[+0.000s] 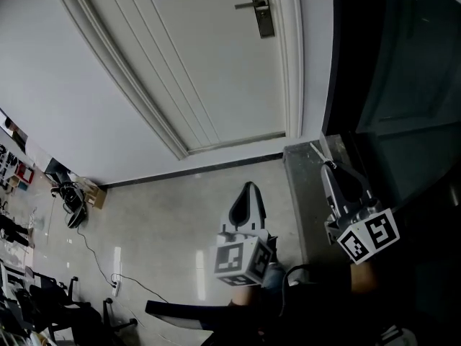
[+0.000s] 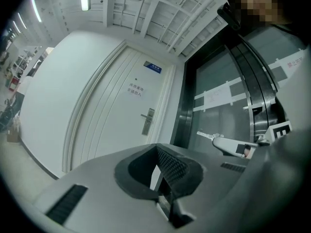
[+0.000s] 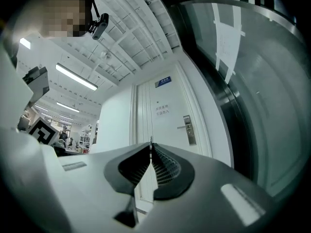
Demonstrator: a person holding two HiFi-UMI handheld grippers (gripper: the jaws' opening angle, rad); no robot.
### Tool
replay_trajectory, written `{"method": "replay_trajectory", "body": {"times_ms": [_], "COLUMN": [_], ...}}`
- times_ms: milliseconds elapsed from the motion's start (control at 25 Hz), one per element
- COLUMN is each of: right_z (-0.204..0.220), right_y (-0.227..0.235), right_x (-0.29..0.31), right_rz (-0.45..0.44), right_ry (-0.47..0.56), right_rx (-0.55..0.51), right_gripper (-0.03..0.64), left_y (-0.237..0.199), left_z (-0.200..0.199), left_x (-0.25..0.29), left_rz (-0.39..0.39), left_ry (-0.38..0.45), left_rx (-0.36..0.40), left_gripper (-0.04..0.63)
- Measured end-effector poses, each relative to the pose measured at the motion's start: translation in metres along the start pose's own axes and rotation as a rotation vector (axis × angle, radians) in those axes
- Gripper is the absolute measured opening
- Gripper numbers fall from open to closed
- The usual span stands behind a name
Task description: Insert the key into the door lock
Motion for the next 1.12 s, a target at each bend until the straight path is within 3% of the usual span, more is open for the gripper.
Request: {"method": "replay_trajectory", "body": {"times_ms": [640, 880, 1120], "right_z": [0.026, 0.036, 0.037], "right_y": [0.021, 0.039, 0.073], "right_x": [0.148, 0.175, 0.216], "right_rz": [0.072, 0.092, 0.062], "right_ry": [0.010, -0.014, -0.008], "right_rx": [-0.006, -0.008, -0.007], "right_gripper": [0.011, 0.011, 0.011], "left_y": [-0.108, -0.120, -0.131], "left_z": [-0.014, -0.003, -0.001], "left_x": [0.122, 0.154, 0.202], "left_rz": [0.058, 0.076, 0.046], "left_ry": [-0.020, -0.042, -0.030], "left_rx": [-0.016, -0.036, -0.036], "left_gripper": [0.000, 0.000, 0.000]}}
Point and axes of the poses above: the fingertips, and each gripper's own axes: x forward along the fingers, y to its right, z out of its underside, the point moved 5 cm from there along -x, backward along the fingers, and after that the axes turned 7 degrees about x, right-handed, at the moved point
